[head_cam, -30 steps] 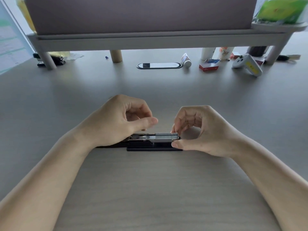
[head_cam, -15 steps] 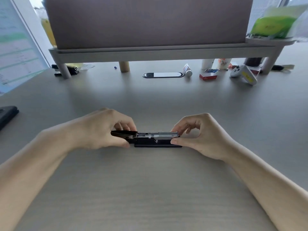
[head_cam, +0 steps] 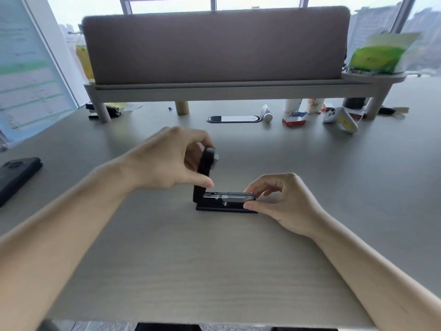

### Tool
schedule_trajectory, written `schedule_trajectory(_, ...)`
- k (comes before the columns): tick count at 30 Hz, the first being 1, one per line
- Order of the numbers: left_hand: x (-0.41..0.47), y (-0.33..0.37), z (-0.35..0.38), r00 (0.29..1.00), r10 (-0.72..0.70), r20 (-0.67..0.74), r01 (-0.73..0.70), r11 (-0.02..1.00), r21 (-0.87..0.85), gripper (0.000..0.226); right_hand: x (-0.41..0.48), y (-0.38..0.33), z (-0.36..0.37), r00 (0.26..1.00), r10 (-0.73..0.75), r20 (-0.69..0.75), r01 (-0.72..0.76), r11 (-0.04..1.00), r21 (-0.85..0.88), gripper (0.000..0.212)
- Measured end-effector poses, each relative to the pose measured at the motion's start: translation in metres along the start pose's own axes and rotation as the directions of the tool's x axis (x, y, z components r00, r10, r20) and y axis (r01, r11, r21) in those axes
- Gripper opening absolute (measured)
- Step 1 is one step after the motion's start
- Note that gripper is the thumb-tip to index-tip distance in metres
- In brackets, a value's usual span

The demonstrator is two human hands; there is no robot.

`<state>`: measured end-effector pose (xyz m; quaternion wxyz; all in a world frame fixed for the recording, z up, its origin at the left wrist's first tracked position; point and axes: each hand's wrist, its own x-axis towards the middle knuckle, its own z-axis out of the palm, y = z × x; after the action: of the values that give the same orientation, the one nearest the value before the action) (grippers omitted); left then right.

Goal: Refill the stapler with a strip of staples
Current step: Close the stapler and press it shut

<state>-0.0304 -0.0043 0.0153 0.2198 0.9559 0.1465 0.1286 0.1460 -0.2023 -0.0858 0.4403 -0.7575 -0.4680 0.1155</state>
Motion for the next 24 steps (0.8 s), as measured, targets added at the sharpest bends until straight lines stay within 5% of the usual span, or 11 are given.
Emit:
schedule_trajectory(3,0.005,0.008,0.025,1.000,0.024,0.012,-0.022,0.992,-0.123,0.038,0.000,0.000,0.000,0.999,-0.052,-0.009,0.052,0.999,0.004,0.026)
schedule_trajectory(9,0.012,0.009,0.057,0.992,0.051,0.113,-0.047,0.998,-0.041,0.028,0.000,-0.001,0.001,0.999,-0.019,-0.042,0.021,0.998,0.051,0.059)
schedule_trajectory(16,0.013,0.007,0.068,0.995,0.027,0.094,-0.019,0.997,-0.080,0.020,0.000,0.001,0.001,0.999,-0.011,-0.042,0.014,0.998,0.068,0.062)
schedule_trajectory(19,0.017,0.011,0.077,0.988,-0.090,0.125,0.101,0.992,-0.081,0.057,0.000,0.000,0.001,0.999,-0.021,-0.038,0.024,0.998,0.061,0.058)
schedule_trajectory(24,0.030,0.021,0.093,0.979,-0.171,0.112,0.172,0.985,0.005,0.072,-0.001,-0.003,0.000,0.999,-0.023,-0.027,0.025,0.997,0.069,0.055)
